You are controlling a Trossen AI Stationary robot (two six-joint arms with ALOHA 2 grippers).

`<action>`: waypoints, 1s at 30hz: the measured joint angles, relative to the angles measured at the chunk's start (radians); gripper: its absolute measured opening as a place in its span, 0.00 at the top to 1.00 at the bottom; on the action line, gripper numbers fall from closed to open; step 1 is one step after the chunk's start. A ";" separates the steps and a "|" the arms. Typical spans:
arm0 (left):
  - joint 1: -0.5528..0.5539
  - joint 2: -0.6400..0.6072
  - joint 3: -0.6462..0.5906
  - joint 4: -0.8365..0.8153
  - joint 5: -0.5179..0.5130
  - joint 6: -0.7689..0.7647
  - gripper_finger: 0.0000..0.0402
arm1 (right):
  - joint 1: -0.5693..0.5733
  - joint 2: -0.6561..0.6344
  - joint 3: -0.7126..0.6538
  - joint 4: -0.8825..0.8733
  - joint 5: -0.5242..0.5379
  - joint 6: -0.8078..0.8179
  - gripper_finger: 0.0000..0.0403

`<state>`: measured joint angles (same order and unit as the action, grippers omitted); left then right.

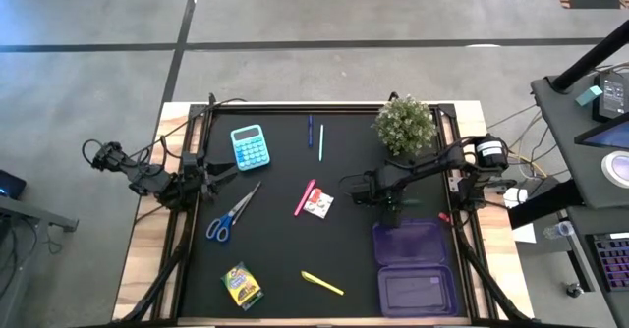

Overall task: Pack school essentials
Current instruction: Put the green pen into the purple supply box

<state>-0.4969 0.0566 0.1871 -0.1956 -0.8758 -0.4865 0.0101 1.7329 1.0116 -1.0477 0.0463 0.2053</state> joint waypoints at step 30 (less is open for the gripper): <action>0.000 0.000 0.000 0.000 0.000 0.000 0.52 | 0.437 -0.379 0.117 0.015 -0.133 0.585 0.96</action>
<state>-0.4971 0.0566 0.1874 -0.1956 -0.8757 -0.4862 0.4472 1.3541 1.1285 -1.0329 -0.0866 0.7906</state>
